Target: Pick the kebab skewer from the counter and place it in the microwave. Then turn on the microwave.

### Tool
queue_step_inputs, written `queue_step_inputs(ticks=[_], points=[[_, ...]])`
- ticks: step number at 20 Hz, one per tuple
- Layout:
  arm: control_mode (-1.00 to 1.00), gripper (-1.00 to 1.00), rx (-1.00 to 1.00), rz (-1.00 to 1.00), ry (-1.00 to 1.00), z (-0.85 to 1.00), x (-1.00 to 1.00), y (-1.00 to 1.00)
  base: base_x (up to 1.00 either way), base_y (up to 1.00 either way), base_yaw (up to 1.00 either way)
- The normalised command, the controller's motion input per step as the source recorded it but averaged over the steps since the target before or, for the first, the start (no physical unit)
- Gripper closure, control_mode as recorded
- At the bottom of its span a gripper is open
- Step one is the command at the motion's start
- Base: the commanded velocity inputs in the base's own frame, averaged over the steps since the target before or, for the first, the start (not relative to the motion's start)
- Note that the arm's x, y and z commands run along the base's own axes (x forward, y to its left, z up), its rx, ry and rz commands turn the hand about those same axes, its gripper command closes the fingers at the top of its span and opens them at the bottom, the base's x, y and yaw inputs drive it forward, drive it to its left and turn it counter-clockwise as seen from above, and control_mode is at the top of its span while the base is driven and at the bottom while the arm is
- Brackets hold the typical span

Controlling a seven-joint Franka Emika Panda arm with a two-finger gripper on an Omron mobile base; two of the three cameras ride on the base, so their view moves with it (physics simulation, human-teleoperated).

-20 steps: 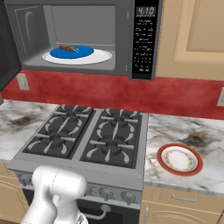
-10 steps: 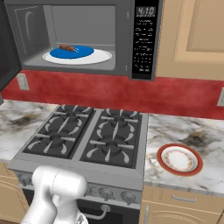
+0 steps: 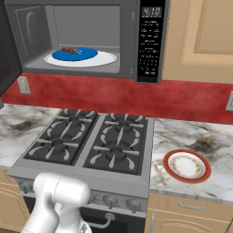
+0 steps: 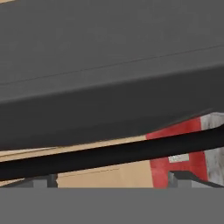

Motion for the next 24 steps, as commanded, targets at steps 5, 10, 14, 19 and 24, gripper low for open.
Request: queue_step_inputs(ticks=[5,10,14,19,24], points=[[-1.0,-1.0,0.0,-0.08,0.02,0.0,0.0,-0.09,0.0,0.0,0.0],[-1.0,-1.0,0.0,-0.08,0.06,0.03,0.0,-0.25,0.0,0.0,0.0],[-1.0,-1.0,0.0,-0.06,0.08,0.03,0.01,-0.36,0.0,0.0,0.0],[-1.0,-1.0,0.0,-0.03,0.07,0.02,0.07,-0.36,0.0,0.0,0.0],[-1.0,-1.0,0.0,-0.04,0.08,0.01,0.11,-0.37,0.0,0.0,0.0]])
